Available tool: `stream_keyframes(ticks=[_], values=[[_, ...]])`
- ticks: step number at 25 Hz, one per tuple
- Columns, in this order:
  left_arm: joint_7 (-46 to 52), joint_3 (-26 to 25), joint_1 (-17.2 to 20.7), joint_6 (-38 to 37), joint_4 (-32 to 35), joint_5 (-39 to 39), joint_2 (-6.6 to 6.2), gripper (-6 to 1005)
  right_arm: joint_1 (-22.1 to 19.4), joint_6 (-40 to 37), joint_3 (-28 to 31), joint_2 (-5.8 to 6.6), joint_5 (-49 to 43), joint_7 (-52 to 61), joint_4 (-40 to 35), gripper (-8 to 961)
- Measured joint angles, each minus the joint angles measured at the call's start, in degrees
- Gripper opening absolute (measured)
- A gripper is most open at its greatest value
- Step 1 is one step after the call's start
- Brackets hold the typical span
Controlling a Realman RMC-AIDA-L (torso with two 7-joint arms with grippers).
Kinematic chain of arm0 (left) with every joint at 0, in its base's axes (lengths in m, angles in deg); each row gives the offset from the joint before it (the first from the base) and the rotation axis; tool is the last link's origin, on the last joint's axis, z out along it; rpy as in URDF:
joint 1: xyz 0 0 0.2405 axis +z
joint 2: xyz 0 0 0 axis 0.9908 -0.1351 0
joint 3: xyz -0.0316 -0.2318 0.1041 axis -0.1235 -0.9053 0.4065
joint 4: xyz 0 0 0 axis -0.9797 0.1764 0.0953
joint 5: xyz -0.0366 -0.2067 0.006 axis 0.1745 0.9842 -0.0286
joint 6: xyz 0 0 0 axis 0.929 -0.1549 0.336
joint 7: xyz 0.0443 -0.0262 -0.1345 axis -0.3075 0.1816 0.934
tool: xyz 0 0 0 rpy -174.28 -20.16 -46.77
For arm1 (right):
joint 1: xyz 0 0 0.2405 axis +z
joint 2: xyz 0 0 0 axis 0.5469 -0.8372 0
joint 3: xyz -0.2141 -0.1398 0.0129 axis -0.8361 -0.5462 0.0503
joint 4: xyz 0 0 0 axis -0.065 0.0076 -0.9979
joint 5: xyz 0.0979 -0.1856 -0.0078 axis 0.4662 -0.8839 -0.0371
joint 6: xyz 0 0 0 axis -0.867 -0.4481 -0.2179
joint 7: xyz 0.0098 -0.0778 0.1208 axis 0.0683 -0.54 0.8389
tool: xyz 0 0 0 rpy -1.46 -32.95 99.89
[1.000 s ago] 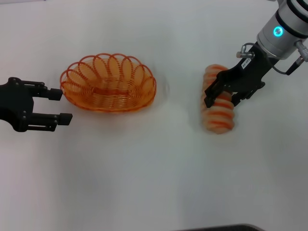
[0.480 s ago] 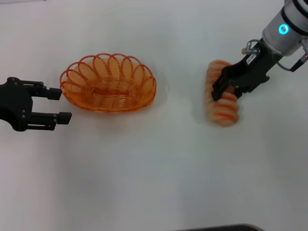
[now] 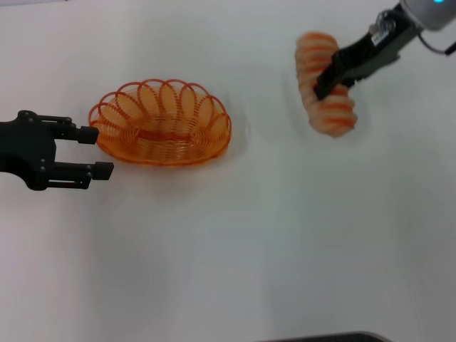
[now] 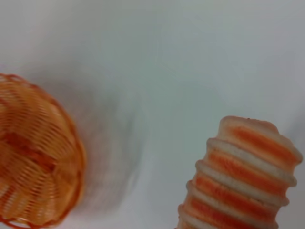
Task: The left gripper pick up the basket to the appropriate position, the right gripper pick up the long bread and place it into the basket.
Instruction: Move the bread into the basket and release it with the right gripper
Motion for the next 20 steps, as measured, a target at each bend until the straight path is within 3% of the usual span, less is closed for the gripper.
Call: stream_keyframes(ticks=[5, 12, 20], values=[[0.6, -0.1, -0.2, 0.0, 0.3, 0.2, 0.27, 690, 2.8, -2.4, -0.1, -0.65, -1.3, -11.3, -2.4, 491], [2.2, -0.8, -0.1, 0.4, 0.4, 0.2, -0.21, 690, 7.1, -4.9, -2.1, -2.99, -4.0, -27.5, -3.6, 406], [3.2, -2.2, 0.0, 1.4, -0.1, 0.1, -0.09, 690, 11.0, 0.6, -12.4, -5.23, -7.3, -35.1, -3.8, 370]])
